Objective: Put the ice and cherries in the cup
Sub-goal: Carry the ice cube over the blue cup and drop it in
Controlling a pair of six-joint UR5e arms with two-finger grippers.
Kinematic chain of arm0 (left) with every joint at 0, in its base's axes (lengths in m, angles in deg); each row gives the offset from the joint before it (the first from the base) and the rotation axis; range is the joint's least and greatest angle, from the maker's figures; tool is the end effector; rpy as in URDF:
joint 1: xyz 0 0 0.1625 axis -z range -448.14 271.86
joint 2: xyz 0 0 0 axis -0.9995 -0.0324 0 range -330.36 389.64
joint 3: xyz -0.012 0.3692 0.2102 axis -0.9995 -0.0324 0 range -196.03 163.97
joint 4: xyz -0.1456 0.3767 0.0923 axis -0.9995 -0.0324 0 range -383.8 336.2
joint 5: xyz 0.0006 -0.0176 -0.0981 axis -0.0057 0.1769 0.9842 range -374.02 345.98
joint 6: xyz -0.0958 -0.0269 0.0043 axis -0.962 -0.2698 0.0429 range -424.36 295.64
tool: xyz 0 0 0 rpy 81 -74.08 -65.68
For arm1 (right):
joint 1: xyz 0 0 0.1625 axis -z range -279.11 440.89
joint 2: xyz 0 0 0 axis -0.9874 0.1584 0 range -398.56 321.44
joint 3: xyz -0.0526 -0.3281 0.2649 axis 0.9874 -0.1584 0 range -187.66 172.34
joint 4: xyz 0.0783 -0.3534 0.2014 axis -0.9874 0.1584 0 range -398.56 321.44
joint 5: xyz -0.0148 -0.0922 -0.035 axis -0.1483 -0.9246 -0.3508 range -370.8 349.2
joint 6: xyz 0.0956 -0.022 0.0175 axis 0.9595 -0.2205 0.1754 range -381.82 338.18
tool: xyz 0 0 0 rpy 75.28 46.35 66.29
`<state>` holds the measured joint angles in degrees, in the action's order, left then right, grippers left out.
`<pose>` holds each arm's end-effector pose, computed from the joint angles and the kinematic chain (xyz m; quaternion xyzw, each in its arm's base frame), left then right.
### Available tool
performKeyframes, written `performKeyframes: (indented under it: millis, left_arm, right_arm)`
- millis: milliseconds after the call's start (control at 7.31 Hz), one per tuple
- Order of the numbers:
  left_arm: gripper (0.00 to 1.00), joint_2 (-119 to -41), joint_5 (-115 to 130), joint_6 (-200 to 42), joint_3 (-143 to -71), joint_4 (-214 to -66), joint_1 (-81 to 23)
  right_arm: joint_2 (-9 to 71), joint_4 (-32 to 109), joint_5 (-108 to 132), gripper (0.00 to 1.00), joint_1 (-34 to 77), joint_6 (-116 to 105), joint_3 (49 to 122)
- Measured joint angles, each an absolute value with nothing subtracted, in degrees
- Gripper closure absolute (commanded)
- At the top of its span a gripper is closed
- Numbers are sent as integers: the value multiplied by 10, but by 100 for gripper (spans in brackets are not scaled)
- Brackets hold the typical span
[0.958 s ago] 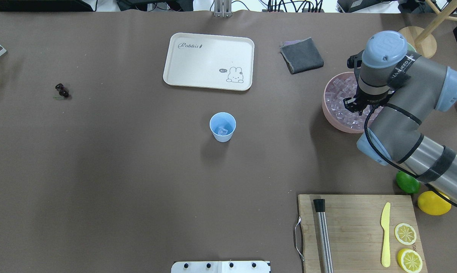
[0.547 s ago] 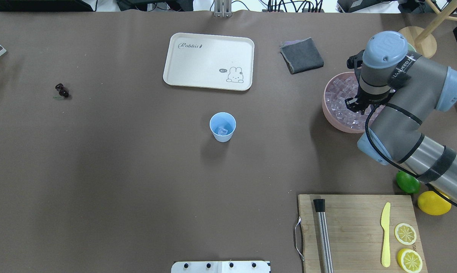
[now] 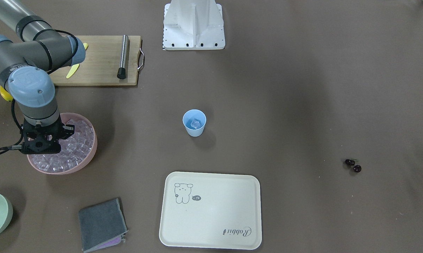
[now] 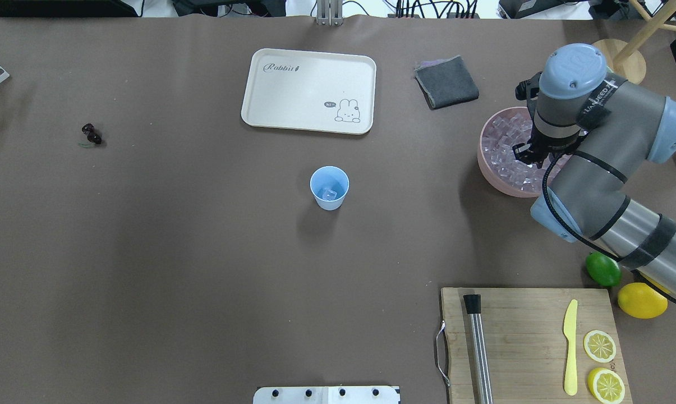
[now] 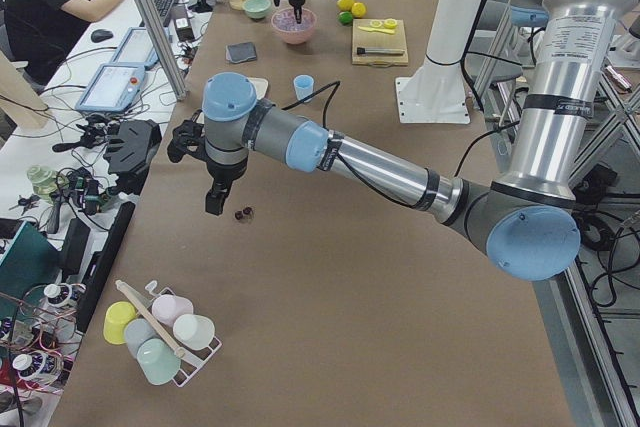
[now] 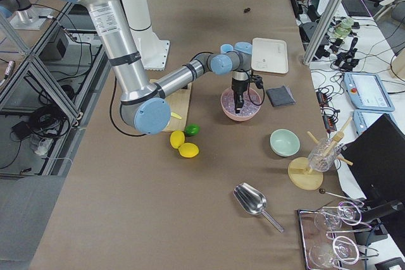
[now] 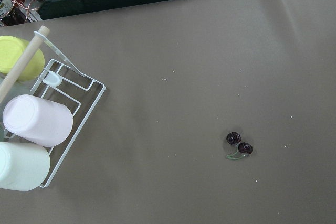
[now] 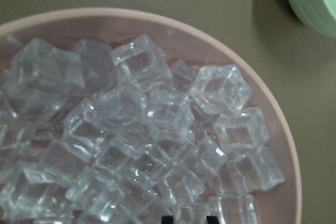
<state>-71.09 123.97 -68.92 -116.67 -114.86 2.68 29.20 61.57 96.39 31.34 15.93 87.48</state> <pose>-0.0674 -0.5610 0.4607 0.1645 0.4045 0.0370 0.8989 -0.3314 -0.5487 0.4368 0.0219 -0.2082 -0.0454 0.9768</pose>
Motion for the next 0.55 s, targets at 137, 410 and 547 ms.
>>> performKeyframes:
  millis: [137, 410, 547]
  left_arm:
    - [2, -713, 1240, -689, -1166, -1148, 26]
    - [2, -714, 1239, -689, -1165, -1148, 23]
    - [2, -714, 1239, -689, -1166, -1148, 23]
  right_arm:
    - [284, 635, 975, 82, 300, 156, 888]
    - [227, 699, 1022, 83, 284, 171, 917]
    - [191, 711, 1039, 83, 293, 215, 919]
